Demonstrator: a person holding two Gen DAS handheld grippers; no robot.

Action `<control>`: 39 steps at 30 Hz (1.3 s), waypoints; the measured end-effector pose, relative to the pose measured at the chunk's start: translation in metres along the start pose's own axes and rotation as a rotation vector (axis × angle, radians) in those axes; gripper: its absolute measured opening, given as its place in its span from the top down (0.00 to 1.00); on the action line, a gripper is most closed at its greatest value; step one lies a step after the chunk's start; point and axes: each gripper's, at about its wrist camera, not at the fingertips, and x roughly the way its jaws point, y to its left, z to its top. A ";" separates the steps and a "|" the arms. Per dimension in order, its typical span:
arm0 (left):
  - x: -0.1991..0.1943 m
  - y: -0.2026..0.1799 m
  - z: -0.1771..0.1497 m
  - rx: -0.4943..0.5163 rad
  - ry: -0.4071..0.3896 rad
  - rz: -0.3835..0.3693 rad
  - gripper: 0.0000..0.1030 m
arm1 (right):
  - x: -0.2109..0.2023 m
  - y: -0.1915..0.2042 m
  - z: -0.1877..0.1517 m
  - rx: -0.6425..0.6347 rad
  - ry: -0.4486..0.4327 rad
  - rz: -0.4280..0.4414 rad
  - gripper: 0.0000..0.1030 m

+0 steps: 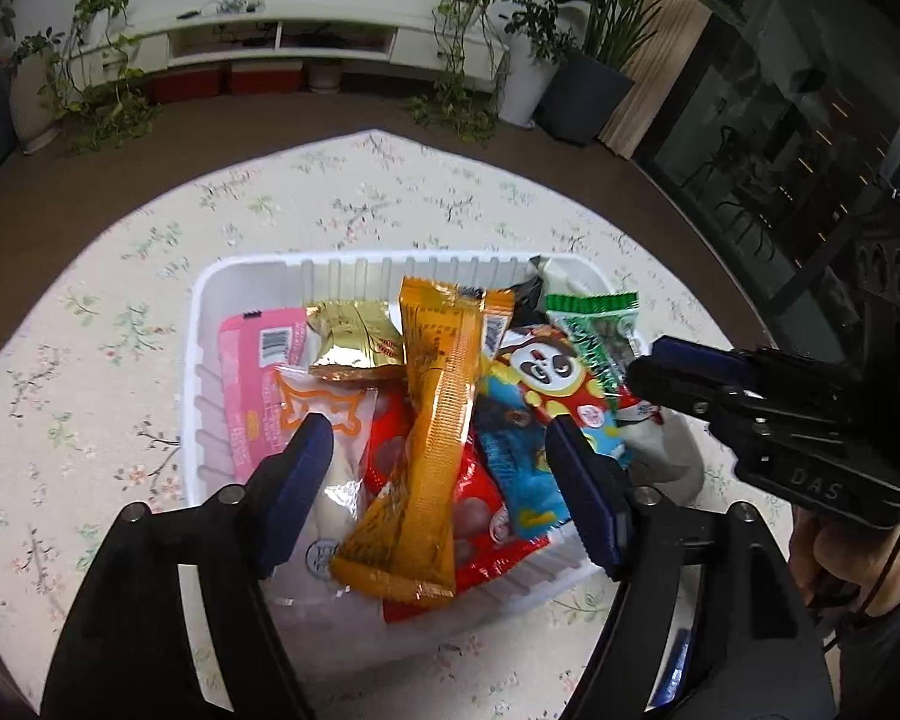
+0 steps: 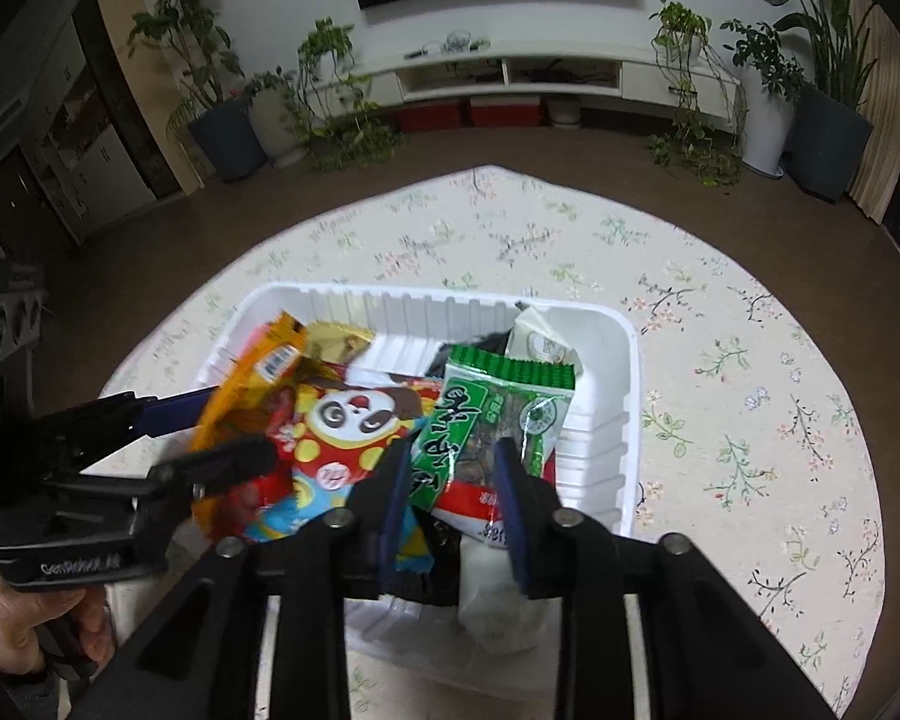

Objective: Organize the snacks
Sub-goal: 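Open both tools to drop the two packets into the tray, then withdraw both tools from the tray back over the remaining snacks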

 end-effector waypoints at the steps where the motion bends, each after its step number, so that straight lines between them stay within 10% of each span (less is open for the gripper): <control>1: -0.008 -0.002 -0.001 0.003 -0.013 0.001 0.29 | -0.009 0.000 -0.002 0.002 -0.018 0.001 0.61; 5: -0.043 -0.016 -0.015 0.034 -0.067 0.020 0.02 | -0.050 -0.006 -0.017 0.045 -0.094 0.043 0.35; 10: -0.081 -0.033 -0.054 0.085 -0.088 0.017 0.00 | -0.096 -0.021 -0.062 0.158 -0.125 0.170 0.08; 23: -0.105 -0.078 -0.195 0.173 0.021 0.074 0.00 | -0.146 -0.001 -0.199 0.260 -0.148 0.255 0.07; 39: -0.102 -0.103 -0.211 0.196 0.073 0.138 0.00 | -0.150 0.002 -0.242 0.278 -0.137 0.250 0.07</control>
